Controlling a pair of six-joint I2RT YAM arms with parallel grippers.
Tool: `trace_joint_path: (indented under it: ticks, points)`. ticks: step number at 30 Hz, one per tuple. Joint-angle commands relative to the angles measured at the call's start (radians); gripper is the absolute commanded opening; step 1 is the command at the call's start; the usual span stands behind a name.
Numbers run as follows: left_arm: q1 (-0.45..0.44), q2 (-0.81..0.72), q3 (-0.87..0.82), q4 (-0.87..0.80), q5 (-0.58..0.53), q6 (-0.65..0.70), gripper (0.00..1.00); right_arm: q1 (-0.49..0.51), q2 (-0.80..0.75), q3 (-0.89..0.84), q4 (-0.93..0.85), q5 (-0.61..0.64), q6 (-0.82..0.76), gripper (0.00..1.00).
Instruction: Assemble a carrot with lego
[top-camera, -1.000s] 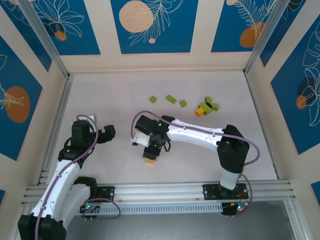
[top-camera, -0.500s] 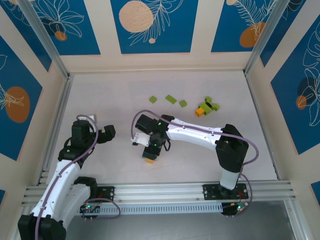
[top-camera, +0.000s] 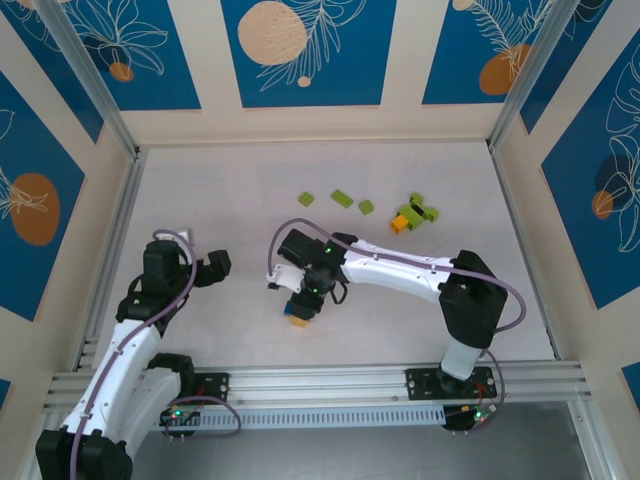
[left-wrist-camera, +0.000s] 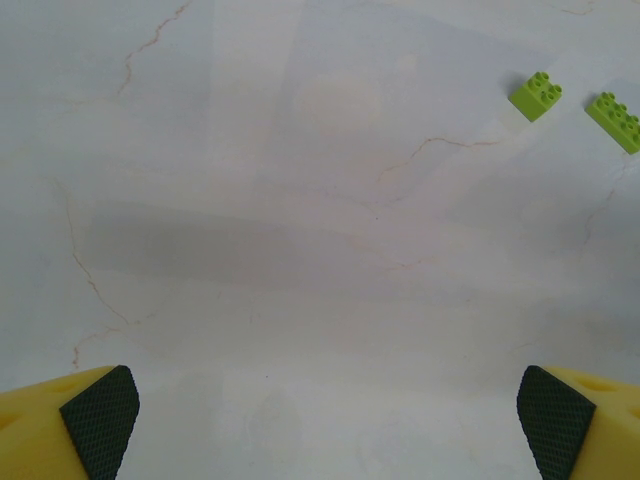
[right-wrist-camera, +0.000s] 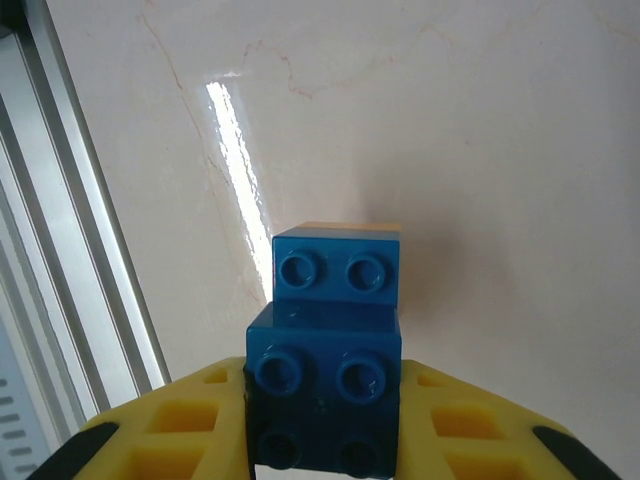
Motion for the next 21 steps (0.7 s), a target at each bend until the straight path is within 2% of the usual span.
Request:
trace_joint_path:
  ticks: [1,12,21]
  points:
    - [0.018,-0.007,-0.011,0.025,0.027,0.012,1.0,0.018,0.108,-0.1,-0.057,-0.026,0.029,0.27]
    - [0.017,-0.007,-0.011,0.027,0.026,0.012,1.0,0.013,0.1,-0.174,0.0,-0.081,0.087,0.27]
    - [0.017,-0.01,-0.012,0.025,0.025,0.011,1.0,0.005,0.079,-0.134,-0.058,0.035,0.079,0.26]
